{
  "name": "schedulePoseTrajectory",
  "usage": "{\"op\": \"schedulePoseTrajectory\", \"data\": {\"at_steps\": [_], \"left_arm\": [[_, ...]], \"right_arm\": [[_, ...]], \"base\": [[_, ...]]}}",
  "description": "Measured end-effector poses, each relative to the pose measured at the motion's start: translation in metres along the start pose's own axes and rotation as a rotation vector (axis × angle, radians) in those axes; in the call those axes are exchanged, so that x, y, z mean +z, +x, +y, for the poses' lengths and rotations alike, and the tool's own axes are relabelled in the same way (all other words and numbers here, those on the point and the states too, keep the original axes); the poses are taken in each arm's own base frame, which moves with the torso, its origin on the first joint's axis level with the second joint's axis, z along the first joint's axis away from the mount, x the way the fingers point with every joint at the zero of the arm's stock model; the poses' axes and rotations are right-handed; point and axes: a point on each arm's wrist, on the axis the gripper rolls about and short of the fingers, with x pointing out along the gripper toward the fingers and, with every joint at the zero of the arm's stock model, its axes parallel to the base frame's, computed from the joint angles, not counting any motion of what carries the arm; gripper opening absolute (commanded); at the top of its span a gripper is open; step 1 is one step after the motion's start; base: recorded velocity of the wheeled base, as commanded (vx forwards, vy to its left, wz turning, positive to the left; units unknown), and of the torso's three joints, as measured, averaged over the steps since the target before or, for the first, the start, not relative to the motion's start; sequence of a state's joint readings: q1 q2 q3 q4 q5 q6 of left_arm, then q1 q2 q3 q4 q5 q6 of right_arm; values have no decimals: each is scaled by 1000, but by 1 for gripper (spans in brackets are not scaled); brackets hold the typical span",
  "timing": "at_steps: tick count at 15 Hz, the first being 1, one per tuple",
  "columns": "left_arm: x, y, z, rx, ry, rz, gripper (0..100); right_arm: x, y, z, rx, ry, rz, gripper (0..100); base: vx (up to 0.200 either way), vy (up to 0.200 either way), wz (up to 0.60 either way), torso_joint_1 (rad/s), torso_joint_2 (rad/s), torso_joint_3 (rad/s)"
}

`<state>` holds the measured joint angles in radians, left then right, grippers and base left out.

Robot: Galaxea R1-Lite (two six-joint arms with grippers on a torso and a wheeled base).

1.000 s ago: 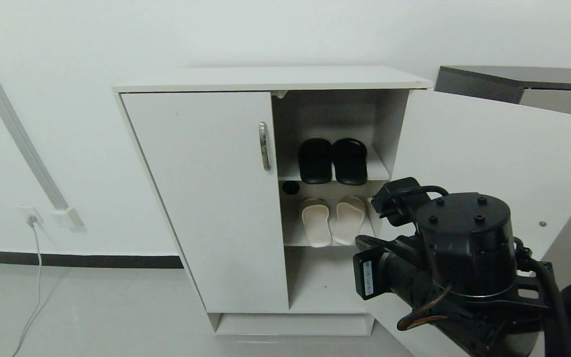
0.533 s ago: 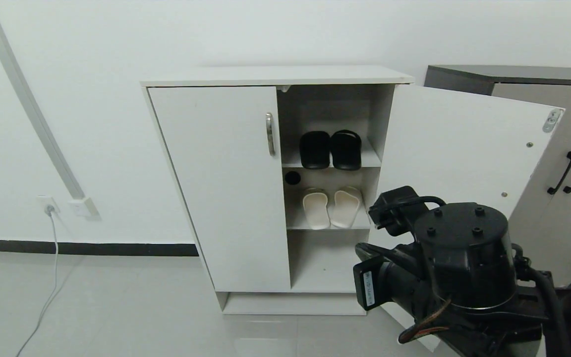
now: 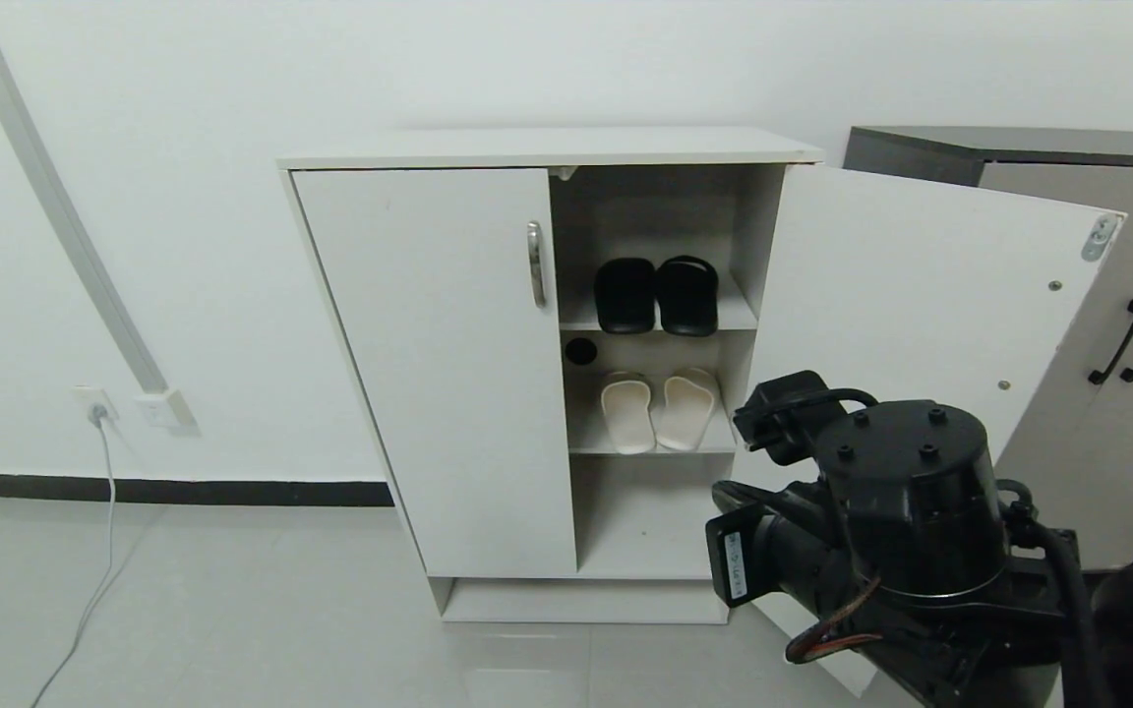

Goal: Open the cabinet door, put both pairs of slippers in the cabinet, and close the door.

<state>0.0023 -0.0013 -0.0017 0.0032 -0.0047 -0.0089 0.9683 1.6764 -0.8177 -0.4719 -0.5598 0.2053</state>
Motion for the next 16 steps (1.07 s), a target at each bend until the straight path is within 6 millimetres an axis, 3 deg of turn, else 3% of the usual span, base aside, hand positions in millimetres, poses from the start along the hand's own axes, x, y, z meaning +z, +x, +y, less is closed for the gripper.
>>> {"op": "schedulePoseTrajectory", "data": {"at_steps": [7,16], "left_arm": [[0,0,0,0,-1,0,0],[0,0,0,0,-1,0,0]], "right_arm": [[-1,4,-1,-14,-6,5,0],[-4,6,0,-18,-21,14,0]], "base": [[0,0,0,0,-14,-18],[0,0,0,65,-402,-335]]}}
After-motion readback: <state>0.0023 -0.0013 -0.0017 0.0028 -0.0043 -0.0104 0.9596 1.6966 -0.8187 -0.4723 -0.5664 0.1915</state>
